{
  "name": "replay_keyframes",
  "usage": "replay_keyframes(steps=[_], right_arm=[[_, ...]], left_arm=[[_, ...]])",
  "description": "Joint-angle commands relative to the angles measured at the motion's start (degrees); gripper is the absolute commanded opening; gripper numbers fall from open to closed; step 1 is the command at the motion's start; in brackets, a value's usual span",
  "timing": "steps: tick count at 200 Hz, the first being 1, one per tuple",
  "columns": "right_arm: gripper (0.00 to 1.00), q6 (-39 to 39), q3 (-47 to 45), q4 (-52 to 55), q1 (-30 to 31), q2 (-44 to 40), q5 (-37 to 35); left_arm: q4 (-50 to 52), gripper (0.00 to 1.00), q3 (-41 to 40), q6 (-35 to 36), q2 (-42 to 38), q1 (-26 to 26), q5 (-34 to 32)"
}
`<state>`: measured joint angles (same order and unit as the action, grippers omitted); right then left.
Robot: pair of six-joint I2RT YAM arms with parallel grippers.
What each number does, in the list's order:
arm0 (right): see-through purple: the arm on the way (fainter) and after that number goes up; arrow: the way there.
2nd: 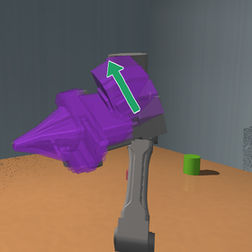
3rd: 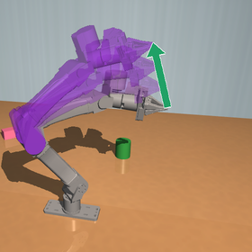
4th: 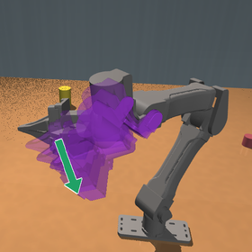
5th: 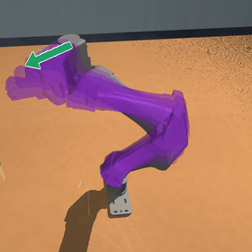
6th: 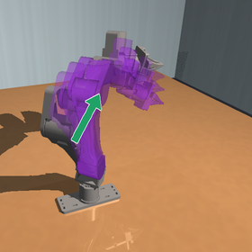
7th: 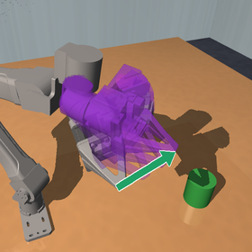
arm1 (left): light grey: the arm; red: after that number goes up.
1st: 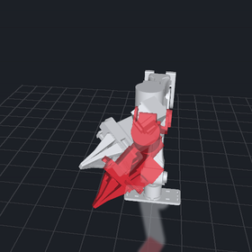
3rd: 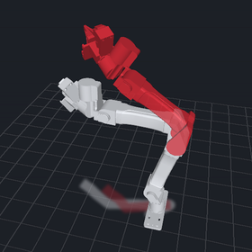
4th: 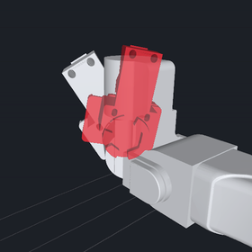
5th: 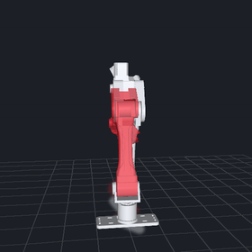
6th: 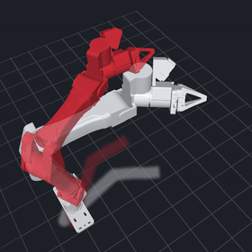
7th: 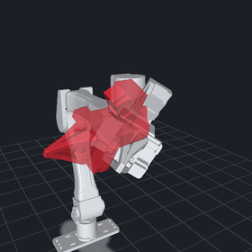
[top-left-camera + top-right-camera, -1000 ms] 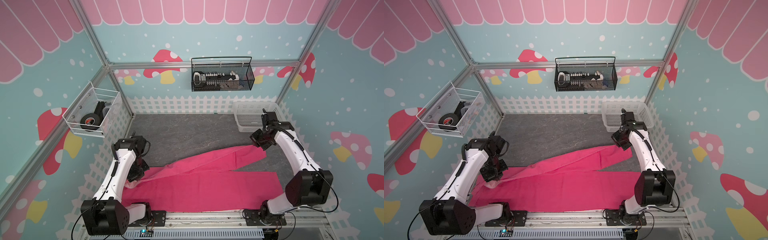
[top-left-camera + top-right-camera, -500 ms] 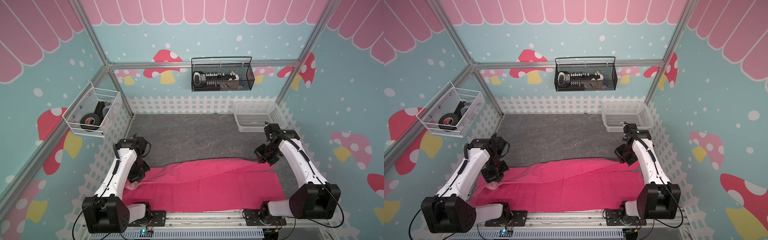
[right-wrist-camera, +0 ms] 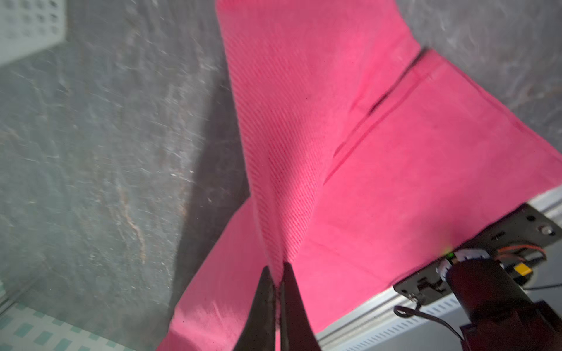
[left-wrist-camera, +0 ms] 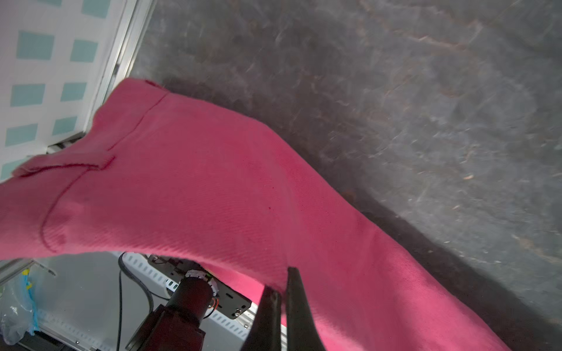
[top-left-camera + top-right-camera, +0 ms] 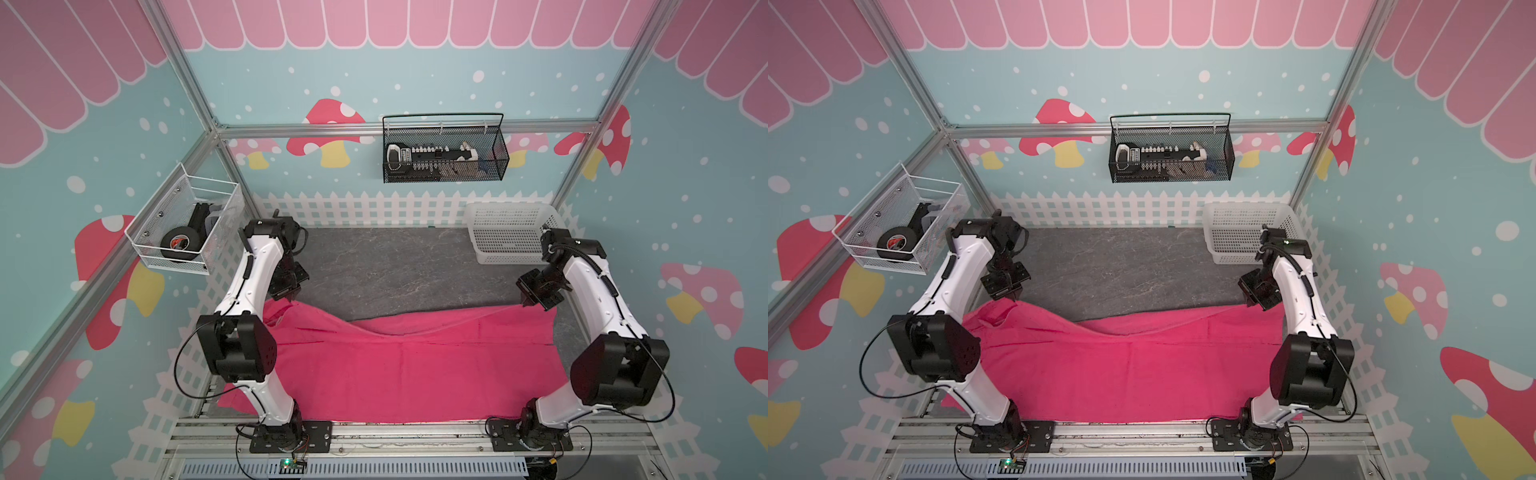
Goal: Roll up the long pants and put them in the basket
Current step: Fold the long pant at the center of the board.
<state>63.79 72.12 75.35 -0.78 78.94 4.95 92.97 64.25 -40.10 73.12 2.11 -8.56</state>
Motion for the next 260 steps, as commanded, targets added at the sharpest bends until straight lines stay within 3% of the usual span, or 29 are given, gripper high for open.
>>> replay_keyframes(steps=[1,19,44,111,137,169,197,226,260], right_arm=[[0.00,0.37,-3.23,9.46,-1.08,-3.58,0.80],[0.00,0.12,-2.90,7.86,-2.56,-3.92,-0.39],[0.00,0.50,0.95,2.81,-4.49,0.47,0.33],[0.00,-4.02,24.34,-2.93,-7.45,19.36,0.84],[0.00,-5.57,29.84,-2.84,-8.31,23.67,0.58],[0.00,-5.29,32.95,-4.12,-9.18,27.58,1.26],[0.00,-3.79,36.04,-6.33,-9.58,30.86,1.61],[0.00,-2.62,39.55,-7.10,-9.59,33.89,1.38],[0.00,-2.18,42.20,-7.85,-9.82,35.40,0.89]], left_arm=[[9.25,0.00,0.43,0.72,1.24,-0.15,0.75],[6.46,0.00,5.36,0.89,5.38,-0.07,1.56],[1.55,0.00,18.20,1.70,14.05,-0.22,2.52],[-4.15,0.00,52.22,2.80,40.67,-0.80,0.27],[-3.57,0.00,70.28,3.56,53.06,-0.67,-0.80],[-1.94,0.00,92.94,-0.43,66.21,1.47,2.87],[-6.75,0.00,93.45,-3.49,68.30,3.66,7.89],[-14.18,0.00,90.05,-3.83,67.07,4.82,8.77],[-22.16,0.00,91.70,-6.15,68.26,6.51,12.07]])
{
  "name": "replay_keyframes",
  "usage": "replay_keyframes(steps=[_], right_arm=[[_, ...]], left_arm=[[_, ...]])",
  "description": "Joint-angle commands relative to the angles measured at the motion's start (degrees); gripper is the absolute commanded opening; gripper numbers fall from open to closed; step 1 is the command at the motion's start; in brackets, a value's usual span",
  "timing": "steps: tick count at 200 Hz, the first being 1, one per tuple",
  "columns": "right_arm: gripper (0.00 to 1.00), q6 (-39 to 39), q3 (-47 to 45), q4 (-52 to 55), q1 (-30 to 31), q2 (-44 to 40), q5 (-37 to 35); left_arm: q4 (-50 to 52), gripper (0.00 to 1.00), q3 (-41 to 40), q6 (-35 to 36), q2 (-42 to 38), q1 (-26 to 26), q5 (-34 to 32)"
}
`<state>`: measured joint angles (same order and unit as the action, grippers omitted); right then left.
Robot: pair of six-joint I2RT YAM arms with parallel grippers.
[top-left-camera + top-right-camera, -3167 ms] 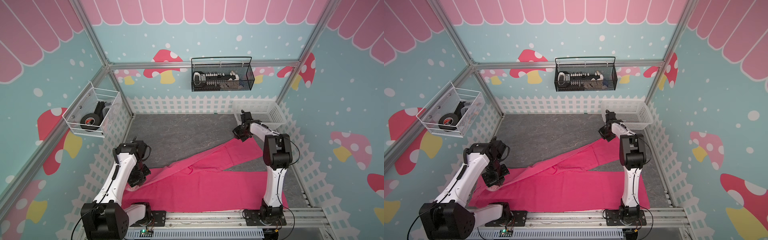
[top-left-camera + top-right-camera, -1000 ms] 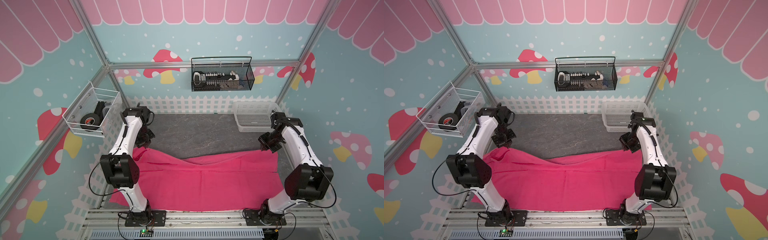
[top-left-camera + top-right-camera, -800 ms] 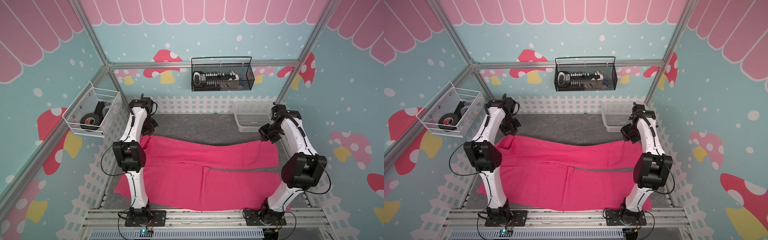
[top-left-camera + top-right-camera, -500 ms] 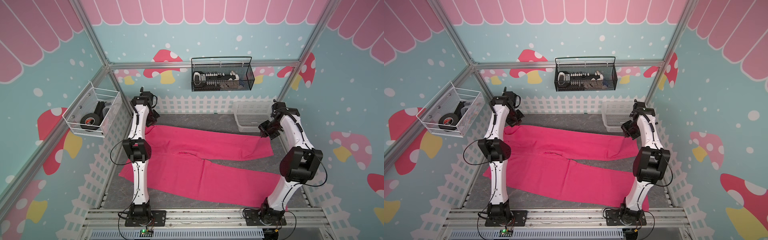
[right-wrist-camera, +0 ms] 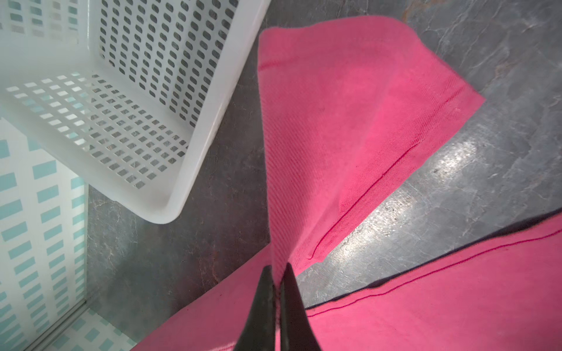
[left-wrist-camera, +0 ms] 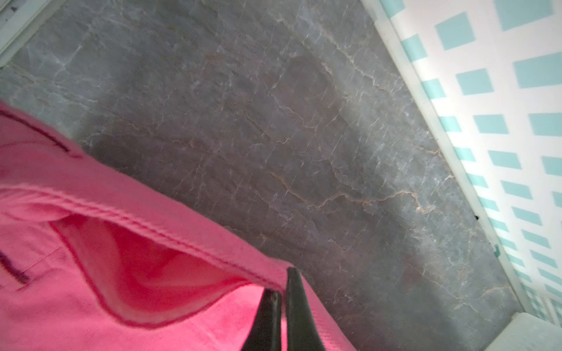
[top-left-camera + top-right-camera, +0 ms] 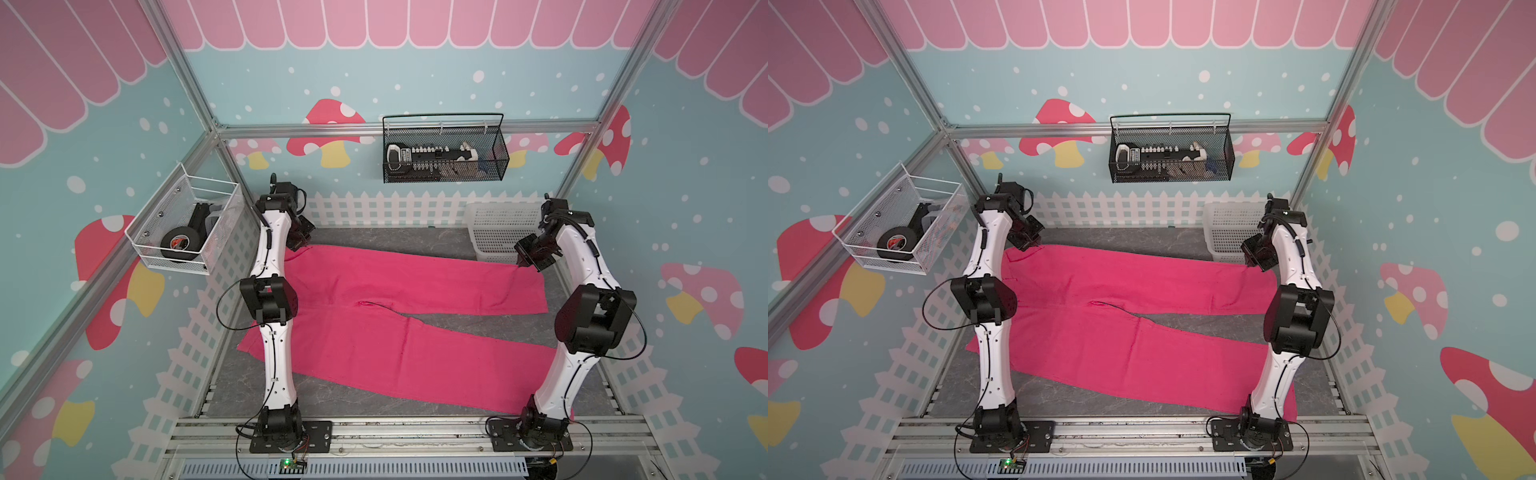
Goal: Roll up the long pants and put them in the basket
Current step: Fold the long pant at the center of the board.
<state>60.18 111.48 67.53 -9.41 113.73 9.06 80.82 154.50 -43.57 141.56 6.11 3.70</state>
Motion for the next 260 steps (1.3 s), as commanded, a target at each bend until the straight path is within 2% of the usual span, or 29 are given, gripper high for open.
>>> replay_keyframes(steps=[1,66,129,148,168,218,260], right_arm=[[0.00,1.43,2.90,-0.03,-1.16,0.61,-3.24],[0.00,1.87,4.13,-1.60,-2.48,-0.01,-2.65],[0.00,1.87,1.29,-1.66,-3.15,-2.98,-2.76],[0.00,2.34,-0.29,-1.65,-3.12,-4.44,-1.77],[0.00,4.73,-5.14,-2.09,-2.99,-8.95,1.02],[0.00,10.33,-22.35,-3.67,-1.91,-24.63,4.82],[0.00,14.52,-33.72,1.65,-0.72,-35.40,7.24]], left_arm=[[-10.21,0.00,1.52,-2.76,-0.16,2.51,-0.10],[-26.02,0.00,1.22,-7.67,-0.11,5.28,3.68],[-40.41,0.00,2.68,-16.88,3.36,5.53,7.48],[-39.99,0.00,3.04,-17.47,3.70,5.83,8.72],[-37.56,0.00,-1.08,-14.51,0.79,6.00,8.86],[-30.01,0.00,-15.44,-5.85,-13.18,7.09,4.54],[-17.28,0.00,-20.90,-5.11,-22.28,7.34,2.97]])
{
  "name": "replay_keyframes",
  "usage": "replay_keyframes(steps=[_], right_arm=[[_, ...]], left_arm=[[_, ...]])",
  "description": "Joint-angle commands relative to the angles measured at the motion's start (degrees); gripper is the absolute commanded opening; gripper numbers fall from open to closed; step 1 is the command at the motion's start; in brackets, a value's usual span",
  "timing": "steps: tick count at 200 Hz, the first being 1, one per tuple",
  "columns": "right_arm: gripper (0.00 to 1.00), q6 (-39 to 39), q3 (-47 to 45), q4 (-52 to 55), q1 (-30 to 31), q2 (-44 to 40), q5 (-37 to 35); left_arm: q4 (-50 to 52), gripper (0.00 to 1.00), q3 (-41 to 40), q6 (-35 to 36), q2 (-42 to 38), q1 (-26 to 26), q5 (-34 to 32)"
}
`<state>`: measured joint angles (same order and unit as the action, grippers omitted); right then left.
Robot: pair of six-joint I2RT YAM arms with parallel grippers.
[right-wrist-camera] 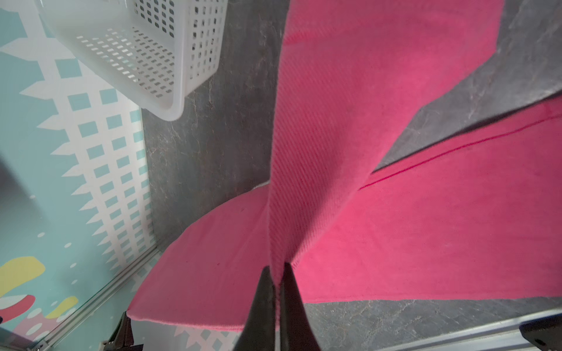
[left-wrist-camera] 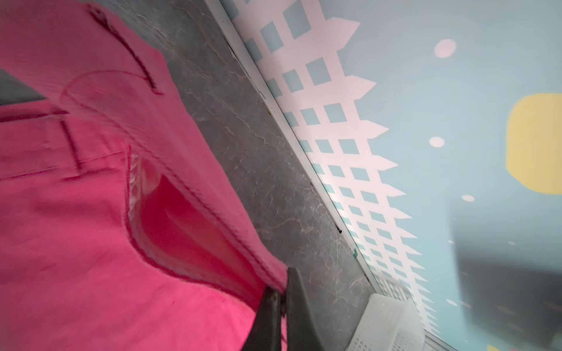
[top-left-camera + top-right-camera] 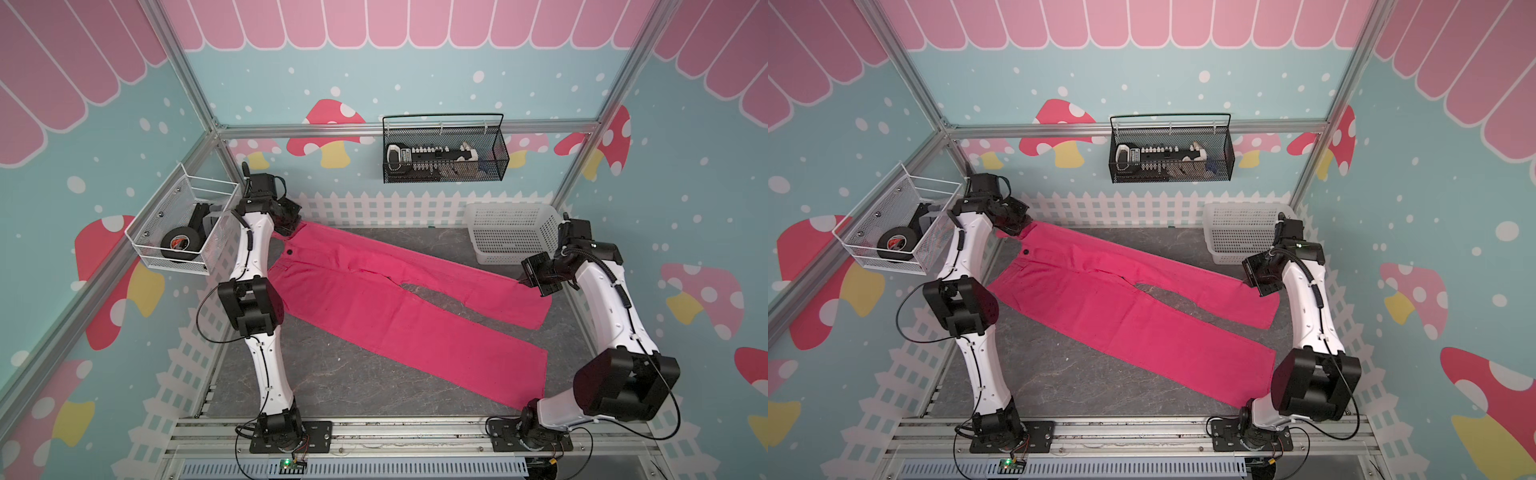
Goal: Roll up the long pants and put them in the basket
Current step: Fold the long pant at the center of the board.
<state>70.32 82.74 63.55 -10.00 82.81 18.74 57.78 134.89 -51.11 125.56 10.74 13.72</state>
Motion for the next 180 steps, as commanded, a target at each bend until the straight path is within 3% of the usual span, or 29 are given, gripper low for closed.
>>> replay_keyframes(steps=[1,81,133,180], right_arm=[[0.00,4.47,-5.23,5.71,-0.16,-4.66,-2.42],[0.00,6.55,-23.66,11.86,0.17,-14.48,-1.02],[0.00,7.55,-28.99,14.62,2.71,-15.17,1.56],[0.00,10.53,-31.05,15.20,9.92,-13.72,2.69]], left_arm=[[6.11,0.00,-1.47,2.51,-6.50,2.62,-7.08],[10.68,0.00,-23.23,7.23,-16.85,2.38,-6.26],[16.58,0.00,-27.76,9.83,-17.59,3.21,-14.17],[18.12,0.00,-28.46,10.36,-14.64,3.24,-19.10]])
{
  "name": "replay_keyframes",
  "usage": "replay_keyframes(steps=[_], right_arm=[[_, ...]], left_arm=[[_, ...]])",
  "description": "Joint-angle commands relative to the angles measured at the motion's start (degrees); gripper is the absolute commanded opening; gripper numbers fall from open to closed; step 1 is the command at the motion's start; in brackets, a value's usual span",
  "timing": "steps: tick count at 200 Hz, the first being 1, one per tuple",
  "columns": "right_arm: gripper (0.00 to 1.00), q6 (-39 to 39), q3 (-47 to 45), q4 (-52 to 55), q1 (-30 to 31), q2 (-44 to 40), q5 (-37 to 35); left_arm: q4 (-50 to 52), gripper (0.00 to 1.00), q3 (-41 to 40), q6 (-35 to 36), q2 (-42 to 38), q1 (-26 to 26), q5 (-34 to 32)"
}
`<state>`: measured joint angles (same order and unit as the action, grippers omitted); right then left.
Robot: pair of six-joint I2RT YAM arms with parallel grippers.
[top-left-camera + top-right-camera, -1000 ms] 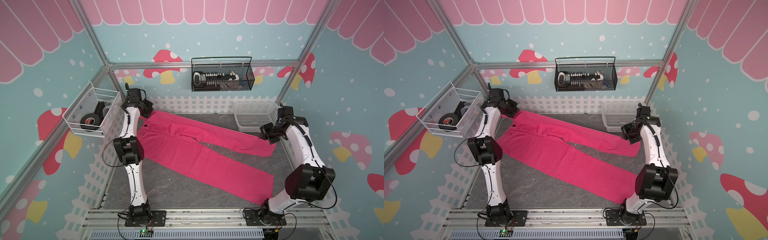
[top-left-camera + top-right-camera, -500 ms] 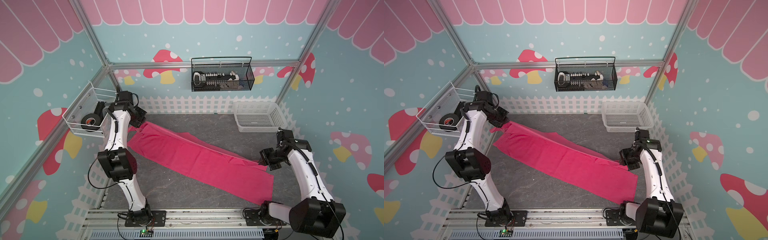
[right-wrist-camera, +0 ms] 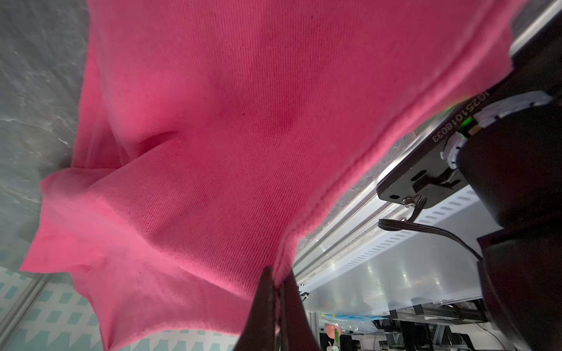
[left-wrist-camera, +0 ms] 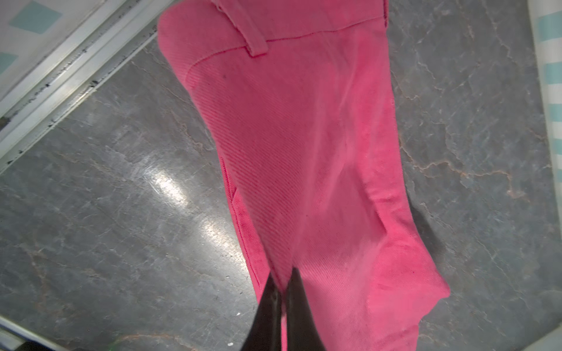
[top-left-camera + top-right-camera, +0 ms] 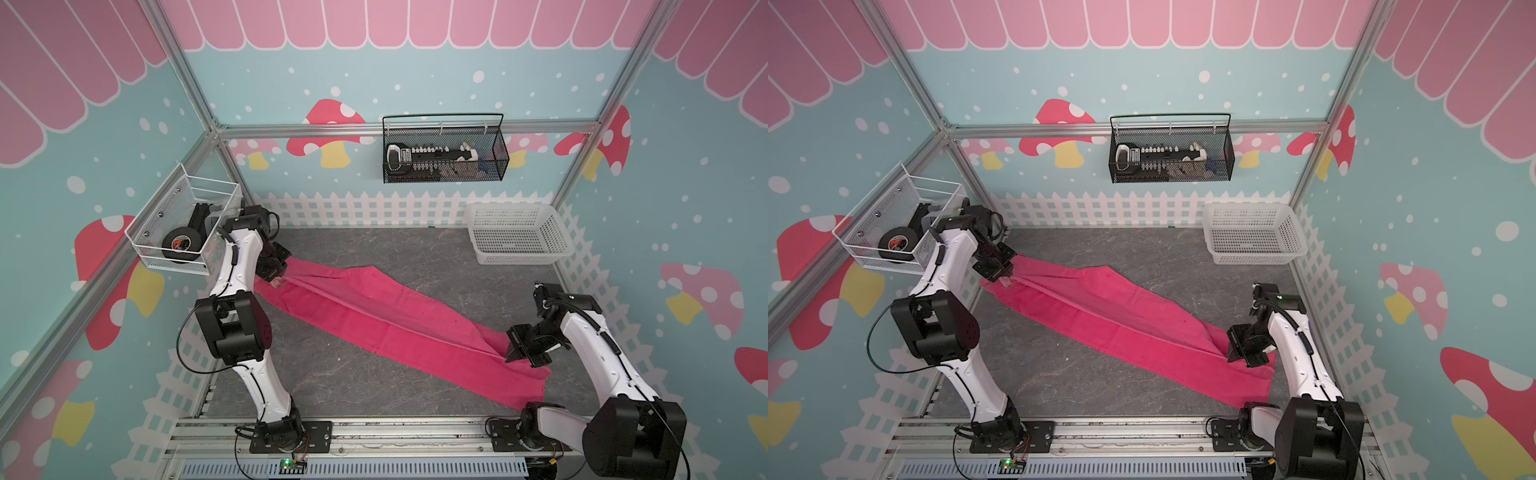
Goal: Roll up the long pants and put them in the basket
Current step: Fold the long pant at the center of the board.
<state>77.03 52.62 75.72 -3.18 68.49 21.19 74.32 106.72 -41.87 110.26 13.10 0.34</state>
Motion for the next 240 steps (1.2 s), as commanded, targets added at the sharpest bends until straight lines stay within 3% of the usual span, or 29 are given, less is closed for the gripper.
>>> replay_keyframes(steps=[1,20,47,54,68,77,85,137,149,163,172,183,199,240], right_arm=[[0.00,3.87,-0.94,3.03,3.23,0.64,0.20],[0.01,3.98,-1.05,3.03,5.91,2.31,1.03],[0.45,0.27,-0.66,2.61,6.29,5.60,2.26],[0.52,-0.77,-0.68,2.59,6.47,6.55,3.03],[0.61,-2.41,-0.42,2.59,6.83,7.90,3.58],[0.62,-3.00,-0.03,2.76,6.86,8.31,3.60],[0.62,-3.38,0.62,2.79,6.85,8.41,3.22],[0.49,-8.02,9.59,1.64,3.45,12.61,-4.48],[0.47,-13.26,13.61,-0.06,0.95,15.06,-8.67],[0.47,-24.83,18.78,-4.24,-0.71,18.48,-14.11],[0.48,-32.86,21.57,-6.12,-1.03,20.54,-16.34],[0.48,-42.60,22.75,-9.99,-1.25,21.92,-14.29],[0.48,-50.37,22.48,-11.69,-2.07,21.64,-13.29],[0.47,-50.28,12.22,-13.93,-8.12,17.32,-11.04]], left_arm=[[1.55,0.00,-0.33,1.10,0.75,0.92,-5.76],[1.69,0.00,-0.48,1.12,1.69,0.83,-5.95],[1.97,0.00,-1.33,2.52,2.97,0.81,-5.48],[2.51,0.00,-1.45,2.74,3.39,0.85,-5.63],[3.02,0.17,-1.60,3.19,4.07,0.74,-5.17],[3.08,0.28,-1.64,3.37,4.23,0.62,-4.85],[3.07,0.32,-1.47,3.12,4.18,0.43,-4.57],[2.97,0.34,8.36,2.76,5.60,-4.40,-1.99],[2.76,0.33,11.22,3.03,7.02,-6.13,-0.36],[1.12,0.33,12.57,3.94,8.89,-8.34,2.47],[-0.92,0.32,11.49,4.69,9.72,-9.78,4.20],[-4.32,0.29,7.88,5.45,9.84,-11.33,5.72],[-9.92,0.25,0.57,4.91,8.93,-12.25,7.92],[-17.97,0.17,-12.39,4.09,6.16,-12.22,9.08]])
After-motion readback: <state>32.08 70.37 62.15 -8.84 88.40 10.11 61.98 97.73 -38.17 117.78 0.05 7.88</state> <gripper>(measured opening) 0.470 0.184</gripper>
